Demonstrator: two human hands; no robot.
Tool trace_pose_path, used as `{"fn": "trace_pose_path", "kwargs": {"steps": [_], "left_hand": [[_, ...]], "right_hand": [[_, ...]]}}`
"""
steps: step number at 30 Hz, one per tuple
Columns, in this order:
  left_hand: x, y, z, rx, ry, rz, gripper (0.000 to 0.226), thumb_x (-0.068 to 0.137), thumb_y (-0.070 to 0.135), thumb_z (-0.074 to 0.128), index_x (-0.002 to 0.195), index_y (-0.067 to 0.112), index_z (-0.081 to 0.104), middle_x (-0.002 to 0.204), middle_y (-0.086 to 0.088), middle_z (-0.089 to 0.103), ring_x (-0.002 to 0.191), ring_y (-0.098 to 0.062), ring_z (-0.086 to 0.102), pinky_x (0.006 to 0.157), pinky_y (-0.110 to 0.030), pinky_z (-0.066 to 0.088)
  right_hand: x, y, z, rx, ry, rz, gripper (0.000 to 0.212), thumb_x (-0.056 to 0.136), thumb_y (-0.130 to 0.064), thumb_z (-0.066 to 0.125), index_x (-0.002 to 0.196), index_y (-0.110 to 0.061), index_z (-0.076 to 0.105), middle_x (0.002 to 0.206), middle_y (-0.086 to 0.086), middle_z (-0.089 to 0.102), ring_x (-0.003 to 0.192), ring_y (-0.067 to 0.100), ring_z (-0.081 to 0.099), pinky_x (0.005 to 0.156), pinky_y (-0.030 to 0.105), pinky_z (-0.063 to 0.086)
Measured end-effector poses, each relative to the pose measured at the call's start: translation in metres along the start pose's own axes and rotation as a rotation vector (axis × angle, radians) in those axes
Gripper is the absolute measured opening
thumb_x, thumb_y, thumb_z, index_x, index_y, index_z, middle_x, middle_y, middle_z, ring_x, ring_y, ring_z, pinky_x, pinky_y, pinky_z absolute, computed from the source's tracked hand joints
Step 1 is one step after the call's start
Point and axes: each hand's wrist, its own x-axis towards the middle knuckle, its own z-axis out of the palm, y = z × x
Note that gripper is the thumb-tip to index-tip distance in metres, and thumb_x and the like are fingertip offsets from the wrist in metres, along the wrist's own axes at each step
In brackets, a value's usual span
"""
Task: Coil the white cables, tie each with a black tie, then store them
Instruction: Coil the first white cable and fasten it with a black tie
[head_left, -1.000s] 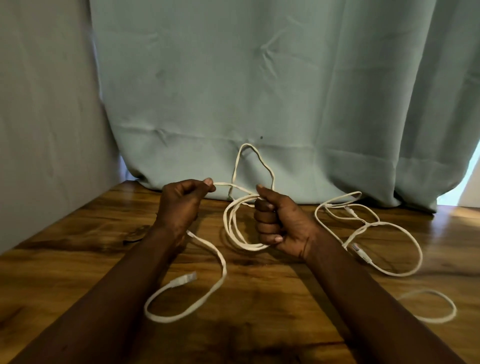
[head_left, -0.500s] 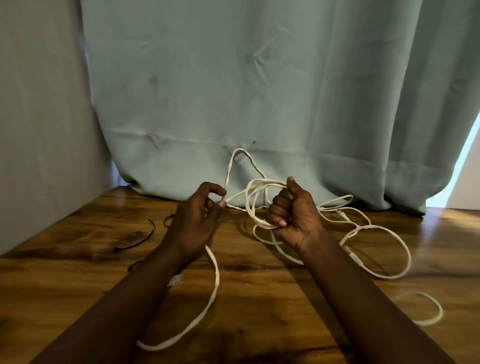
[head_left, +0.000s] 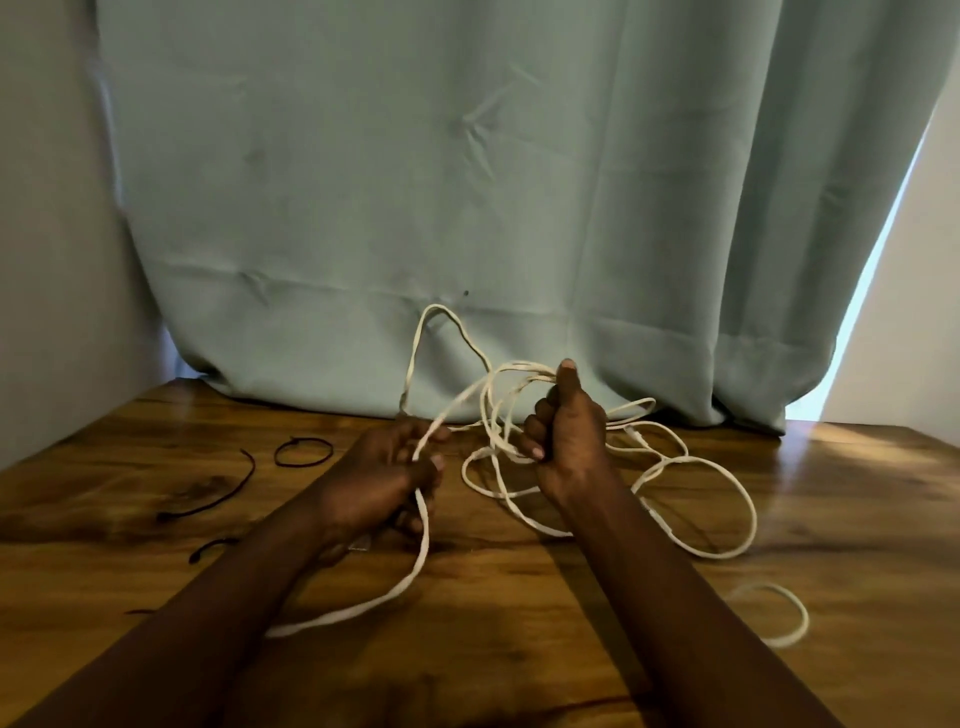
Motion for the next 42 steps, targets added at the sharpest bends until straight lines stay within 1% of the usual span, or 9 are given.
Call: {"fn": "trace_pose_path", "kwargs": {"steps": [2, 6, 11, 14, 19, 24, 31, 35, 42], "left_hand": [[0.002, 0.003, 0.003, -0.116, 0.085, 0.017, 0.019, 0.102, 0.018, 0.060, 0.119, 0.012, 0.068, 0.090, -0.012, 0.065, 0.068, -0.016, 0.063, 0.053, -0.031, 0.055], [0.003, 0.010, -0.008, -0.385, 0.014, -0.037, 0.054, 0.091, 0.055, 0.056, 0.121, 0.013, 0.074, 0.110, -0.008, 0.077, 0.093, -0.022, 0.072, 0.085, -0.043, 0.056], [-0.001, 0.011, -0.020, -0.431, -0.035, 0.002, 0.044, 0.077, 0.044, 0.076, 0.109, 0.014, 0.077, 0.102, -0.010, 0.074, 0.087, -0.021, 0.069, 0.071, -0.033, 0.060], [0.000, 0.008, -0.026, -0.451, -0.112, -0.034, 0.066, 0.069, 0.057, 0.088, 0.113, 0.010, 0.077, 0.108, -0.014, 0.071, 0.099, -0.028, 0.067, 0.089, -0.044, 0.058], [-0.003, 0.009, -0.026, -0.331, -0.092, -0.012, 0.036, 0.072, 0.010, 0.079, 0.107, 0.004, 0.076, 0.090, -0.013, 0.075, 0.081, -0.023, 0.073, 0.084, -0.039, 0.061], [0.001, 0.006, -0.022, 0.023, 0.172, 0.100, 0.030, 0.074, 0.002, 0.085, 0.103, 0.004, 0.075, 0.088, -0.017, 0.074, 0.074, -0.026, 0.073, 0.058, -0.029, 0.061], [0.007, -0.001, -0.020, 0.565, 0.593, 0.369, 0.025, 0.077, 0.019, 0.084, 0.070, 0.027, 0.062, 0.062, 0.006, 0.063, 0.066, -0.021, 0.067, 0.061, -0.037, 0.055], [0.000, 0.004, -0.019, 0.841, 0.719, 0.531, 0.024, 0.089, 0.030, 0.072, 0.077, 0.029, 0.051, 0.069, 0.007, 0.058, 0.071, -0.024, 0.060, 0.062, -0.037, 0.045], [0.000, -0.002, -0.019, 0.574, 0.503, 0.489, 0.013, 0.088, 0.023, 0.076, 0.090, 0.028, 0.065, 0.075, 0.006, 0.066, 0.066, -0.013, 0.065, 0.061, -0.035, 0.056]], "right_hand": [[-0.002, -0.001, 0.000, -0.015, -0.194, 0.154, 0.051, 0.106, -0.039, 0.049, 0.060, -0.023, 0.034, 0.043, -0.008, 0.020, 0.030, 0.006, 0.018, 0.033, 0.014, 0.015], [-0.007, 0.003, 0.004, -0.019, -0.508, 0.428, 0.054, 0.102, -0.042, 0.049, 0.053, -0.023, 0.036, 0.042, -0.008, 0.019, 0.031, 0.007, 0.013, 0.033, 0.015, 0.014], [-0.010, 0.008, 0.005, 0.004, -0.647, 0.505, 0.050, 0.098, -0.042, 0.054, 0.056, -0.022, 0.036, 0.043, -0.008, 0.018, 0.037, 0.009, 0.007, 0.038, 0.017, 0.011], [-0.011, 0.009, 0.005, -0.058, -0.642, 0.494, 0.048, 0.097, -0.043, 0.057, 0.059, -0.023, 0.034, 0.046, -0.008, 0.016, 0.037, 0.009, 0.008, 0.038, 0.018, 0.011], [-0.015, 0.009, 0.008, -0.228, -0.604, 0.446, 0.048, 0.098, -0.045, 0.055, 0.060, -0.024, 0.034, 0.044, -0.009, 0.020, 0.031, 0.005, 0.017, 0.036, 0.017, 0.010], [-0.021, 0.017, 0.014, -0.414, -0.487, 0.338, 0.048, 0.103, -0.044, 0.054, 0.061, -0.025, 0.038, 0.049, -0.008, 0.022, 0.036, 0.007, 0.017, 0.036, 0.019, 0.014], [-0.046, 0.035, 0.033, -0.426, -0.405, 0.135, 0.064, 0.105, -0.040, 0.052, 0.044, -0.023, 0.047, 0.045, -0.007, 0.027, 0.034, 0.008, 0.021, 0.037, 0.017, 0.018], [-0.057, 0.042, 0.043, -0.381, -0.401, 0.079, 0.067, 0.105, -0.040, 0.051, 0.040, -0.024, 0.050, 0.044, -0.007, 0.028, 0.035, 0.008, 0.021, 0.038, 0.017, 0.018], [-0.048, 0.037, 0.037, -0.358, -0.211, -0.095, 0.051, 0.104, -0.042, 0.054, 0.058, -0.021, 0.052, 0.043, -0.005, 0.032, 0.032, 0.009, 0.027, 0.038, 0.017, 0.024]]}}
